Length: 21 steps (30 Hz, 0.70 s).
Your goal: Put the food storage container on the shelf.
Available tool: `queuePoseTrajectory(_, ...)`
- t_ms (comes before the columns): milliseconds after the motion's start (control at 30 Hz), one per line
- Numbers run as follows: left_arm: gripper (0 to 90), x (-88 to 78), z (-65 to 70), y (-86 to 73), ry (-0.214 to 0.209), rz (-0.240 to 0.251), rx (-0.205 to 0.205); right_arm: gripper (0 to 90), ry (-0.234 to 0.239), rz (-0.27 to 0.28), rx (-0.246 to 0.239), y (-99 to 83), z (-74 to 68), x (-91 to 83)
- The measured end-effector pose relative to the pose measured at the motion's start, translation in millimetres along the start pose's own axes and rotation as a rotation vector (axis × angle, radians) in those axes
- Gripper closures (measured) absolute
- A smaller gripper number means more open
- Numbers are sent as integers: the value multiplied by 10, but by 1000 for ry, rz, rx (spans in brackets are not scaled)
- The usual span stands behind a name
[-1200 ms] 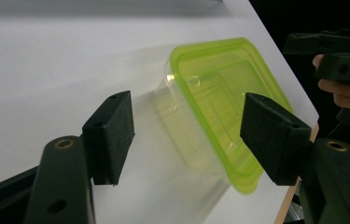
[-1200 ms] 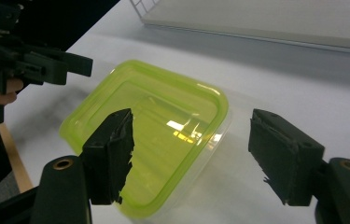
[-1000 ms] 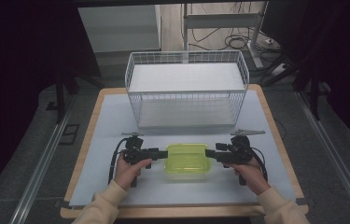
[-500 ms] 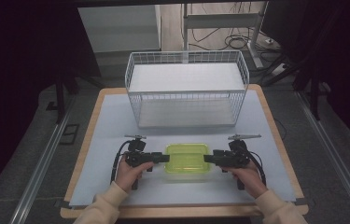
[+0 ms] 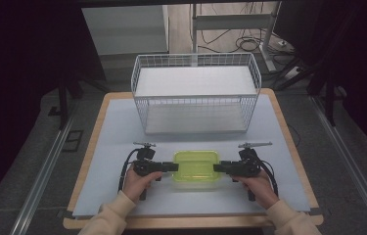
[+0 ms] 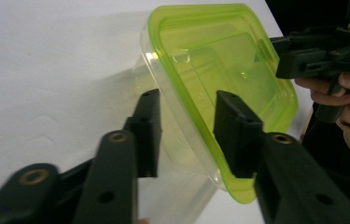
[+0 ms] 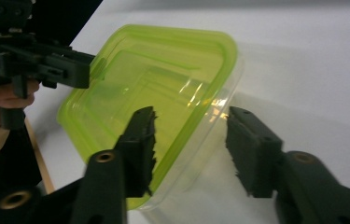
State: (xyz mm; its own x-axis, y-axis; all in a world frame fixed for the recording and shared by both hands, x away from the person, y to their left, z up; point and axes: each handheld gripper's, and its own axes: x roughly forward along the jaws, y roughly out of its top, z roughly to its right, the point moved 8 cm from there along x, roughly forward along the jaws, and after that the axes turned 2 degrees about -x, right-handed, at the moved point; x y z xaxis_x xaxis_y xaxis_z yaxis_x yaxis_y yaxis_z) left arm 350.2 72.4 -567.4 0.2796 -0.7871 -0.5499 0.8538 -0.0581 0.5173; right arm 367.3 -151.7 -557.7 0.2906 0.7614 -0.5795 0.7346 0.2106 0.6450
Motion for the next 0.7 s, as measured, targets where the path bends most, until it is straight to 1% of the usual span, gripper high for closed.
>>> queuePoseTrajectory(33,659,4,2,0,1,2,2,613,2,-6,-2,-6,-11,1)
queuePoseTrajectory(67,669,4,3,-4,-4,-2,3,635,-10,-12,-9,-14,-12,6)
queuePoseTrajectory(100,679,4,10,-7,-7,-3,3,645,-9,-18,-8,-23,-18,11)
queuePoseTrajectory(133,687,1,14,-10,-6,-5,6,660,1,-19,10,-24,-21,10)
queuePoseTrajectory(300,719,-37,84,-27,-8,8,26,717,8,-14,45,-16,-35,-32)
queuePoseTrajectory(367,738,-53,94,-29,-4,14,39,740,17,-10,47,-7,-52,-62)
queuePoseTrajectory(500,765,-74,106,-40,-2,22,44,772,28,1,48,9,-85,-105)
queuePoseTrajectory(567,779,-84,123,-40,-19,37,26,788,30,8,52,17,-89,-116)
queuePoseTrajectory(600,791,-95,132,-43,-21,36,24,800,30,13,55,22,-87,-124)
queuePoseTrajectory(667,801,-104,158,-48,-8,39,39,809,43,23,68,37,-86,-145)
queuePoseTrajectory(700,801,-111,172,-44,-3,46,51,810,44,23,65,40,-86,-150)
